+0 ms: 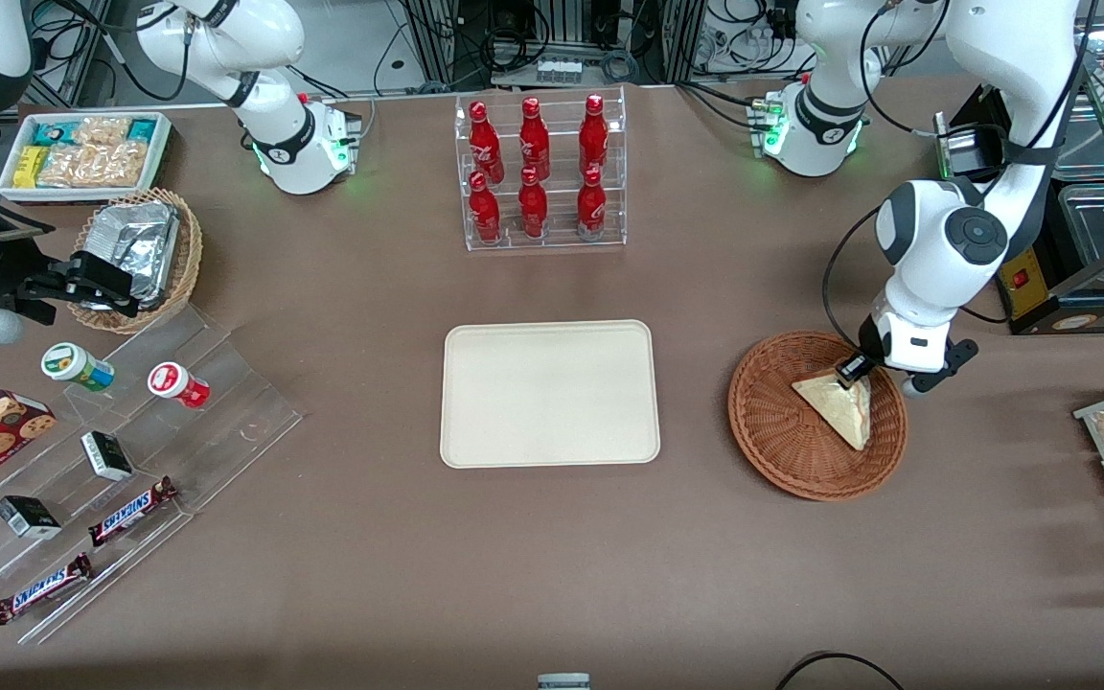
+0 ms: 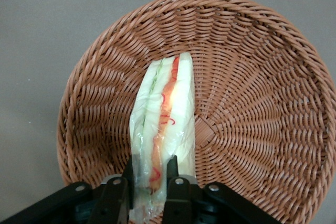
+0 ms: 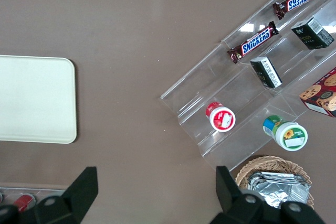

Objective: Place sandwich from basket to tray
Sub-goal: 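Close the left gripper on the sandwich and lift it from the basket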

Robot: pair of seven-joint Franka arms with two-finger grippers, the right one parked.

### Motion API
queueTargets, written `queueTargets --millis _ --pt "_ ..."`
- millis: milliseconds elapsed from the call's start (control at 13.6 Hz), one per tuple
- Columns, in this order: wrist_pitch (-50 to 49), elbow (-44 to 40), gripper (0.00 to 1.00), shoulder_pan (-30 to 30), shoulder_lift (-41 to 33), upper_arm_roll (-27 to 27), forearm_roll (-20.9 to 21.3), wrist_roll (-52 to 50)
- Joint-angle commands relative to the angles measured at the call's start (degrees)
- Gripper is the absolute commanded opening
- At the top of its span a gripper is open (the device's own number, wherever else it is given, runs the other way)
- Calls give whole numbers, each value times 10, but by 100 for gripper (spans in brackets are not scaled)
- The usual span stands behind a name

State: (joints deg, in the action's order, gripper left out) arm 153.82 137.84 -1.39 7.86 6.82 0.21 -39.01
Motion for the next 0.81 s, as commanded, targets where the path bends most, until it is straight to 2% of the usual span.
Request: queueTargets --millis 0,221,443,590,738 --pt "-75 -14 0 -4 -43 7 9 20" --pt "-207 -81 0 -3 -71 7 8 71" --pt "-393 -221 0 2 -58 27 10 134" --pt "-419 -248 0 2 -56 43 10 182" --pt "-414 -250 0 2 -48 83 13 194"
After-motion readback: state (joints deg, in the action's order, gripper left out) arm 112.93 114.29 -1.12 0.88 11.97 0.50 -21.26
